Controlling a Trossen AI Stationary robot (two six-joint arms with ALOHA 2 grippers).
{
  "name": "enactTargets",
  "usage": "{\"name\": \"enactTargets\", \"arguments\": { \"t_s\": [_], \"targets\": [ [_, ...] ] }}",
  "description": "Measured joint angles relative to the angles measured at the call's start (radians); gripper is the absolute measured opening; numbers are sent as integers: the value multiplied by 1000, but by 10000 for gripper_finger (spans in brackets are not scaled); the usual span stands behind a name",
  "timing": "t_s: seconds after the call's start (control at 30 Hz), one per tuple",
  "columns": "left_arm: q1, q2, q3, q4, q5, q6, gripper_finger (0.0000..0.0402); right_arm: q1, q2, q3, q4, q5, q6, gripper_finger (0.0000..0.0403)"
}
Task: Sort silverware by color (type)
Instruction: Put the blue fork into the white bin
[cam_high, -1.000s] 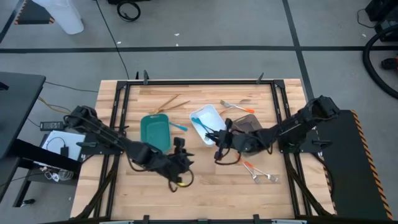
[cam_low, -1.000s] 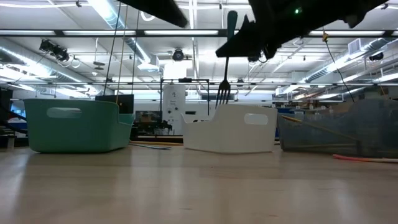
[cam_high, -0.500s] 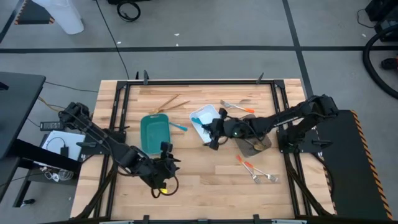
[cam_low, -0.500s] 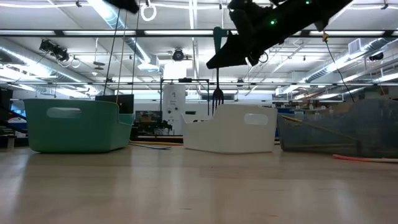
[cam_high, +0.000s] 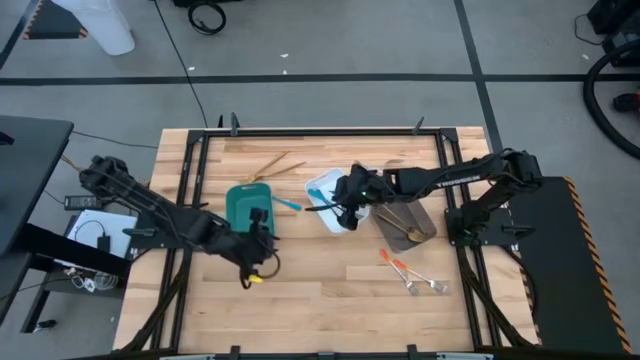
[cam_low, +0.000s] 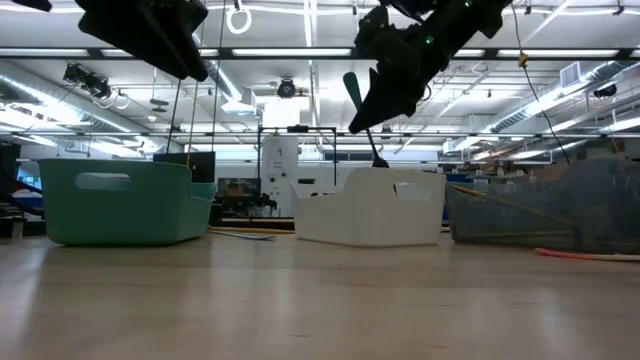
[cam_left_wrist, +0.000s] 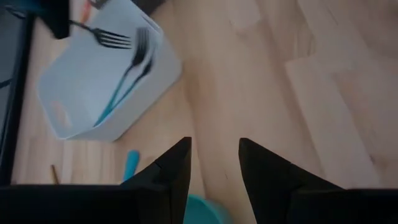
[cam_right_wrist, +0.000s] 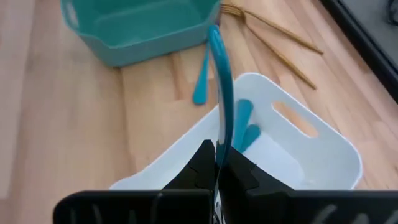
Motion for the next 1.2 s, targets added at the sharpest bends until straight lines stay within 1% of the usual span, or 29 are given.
{"name": "enactTargets", "arguments": {
  "t_s": [0.17,0.27,0.47,0.57,0.67,0.8,0.97,1.1,1.2],
  "targets": [
    [-16,-108,-90,112,4,-1,142,-1,0,53,-94,-43,-26,9],
    [-40,-150,-145,211,3,1,142,-5,4,78,-130,-43,-27,9],
    [-54,-200,-258,346,3,-1,142,-26,6,79,-129,-47,-28,9],
    [-42,-226,-308,402,4,0,142,-40,6,79,-124,-69,-34,9],
    [-21,-253,-348,466,4,25,142,-49,6,79,-106,-68,-35,9],
    [17,-277,-389,588,4,95,142,-53,12,79,-71,-70,-35,10],
    [57,-281,-452,760,59,138,142,-54,45,81,-62,-73,-27,10],
    [76,-281,-494,830,60,142,142,-55,60,80,-93,-86,-17,10],
    [89,-281,-497,857,60,144,142,-59,58,80,-101,-98,-9,10]
  ]
}}
